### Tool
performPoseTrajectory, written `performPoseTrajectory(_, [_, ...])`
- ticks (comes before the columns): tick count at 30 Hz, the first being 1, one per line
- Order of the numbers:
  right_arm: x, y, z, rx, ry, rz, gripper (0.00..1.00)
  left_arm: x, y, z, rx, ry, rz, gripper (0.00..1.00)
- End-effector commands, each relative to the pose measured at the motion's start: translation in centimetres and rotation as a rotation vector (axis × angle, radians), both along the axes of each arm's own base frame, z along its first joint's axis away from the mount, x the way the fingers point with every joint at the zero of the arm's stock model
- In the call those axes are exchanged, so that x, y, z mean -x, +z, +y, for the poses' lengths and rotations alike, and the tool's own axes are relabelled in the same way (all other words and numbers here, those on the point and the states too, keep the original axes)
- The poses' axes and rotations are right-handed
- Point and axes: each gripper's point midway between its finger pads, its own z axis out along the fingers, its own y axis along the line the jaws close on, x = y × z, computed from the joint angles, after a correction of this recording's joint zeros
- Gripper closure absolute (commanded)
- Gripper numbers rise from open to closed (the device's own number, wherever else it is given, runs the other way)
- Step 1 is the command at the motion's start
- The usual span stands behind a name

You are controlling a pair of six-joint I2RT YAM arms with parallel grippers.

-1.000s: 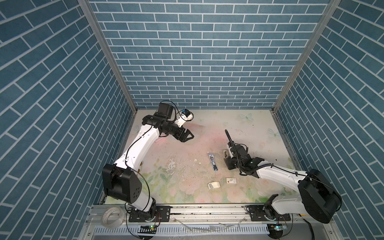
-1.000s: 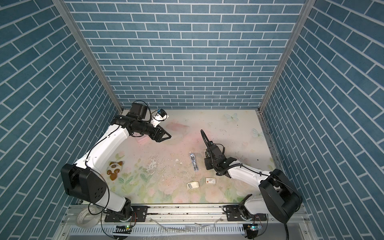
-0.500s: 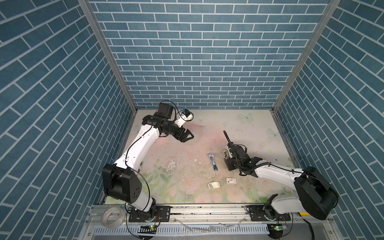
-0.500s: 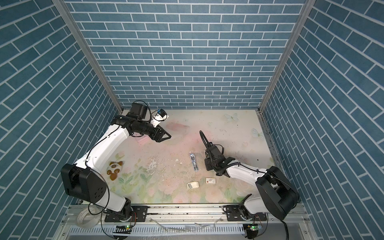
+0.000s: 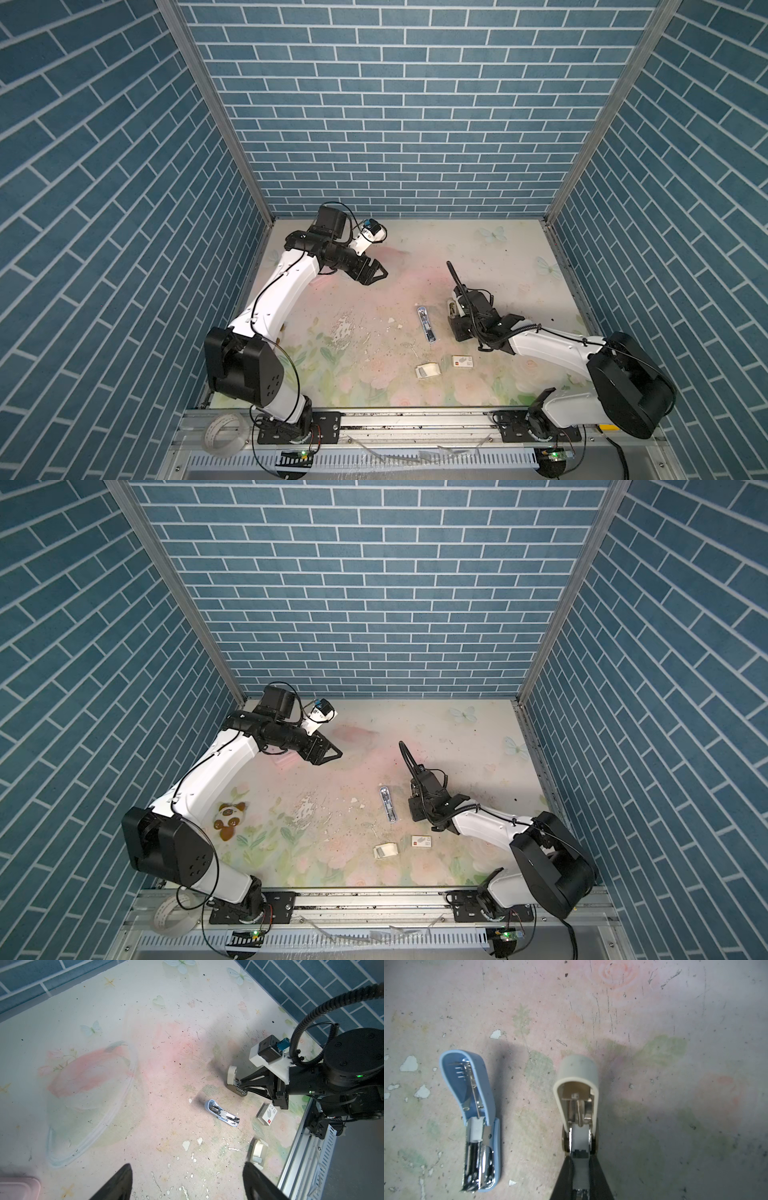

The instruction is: Load the staples into the stapler

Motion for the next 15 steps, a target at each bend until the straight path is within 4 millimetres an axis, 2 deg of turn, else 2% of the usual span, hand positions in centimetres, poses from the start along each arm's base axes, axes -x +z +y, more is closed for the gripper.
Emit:
performPoseTrajectory(1, [-0.08,0.17,-0.06,-0.015,-0.009,-0.007,0.88,0.23,-0.69,0.13,-0.002,-0.007,0.016,0.15])
performPoseTrajectory(7, [-0.39,0.71,0.06,-0.042,-0.029,-0.026,0.89,0.14,-0.61,0.1,0.001,-0.007,0.014,0.15])
performPoseTrajectory(15, [-0.43,0.14,0.31,-0.044,-0.028,-0.012,0.89,0.18,-0.63,0.05,0.001,-0.01,0.015,0.15])
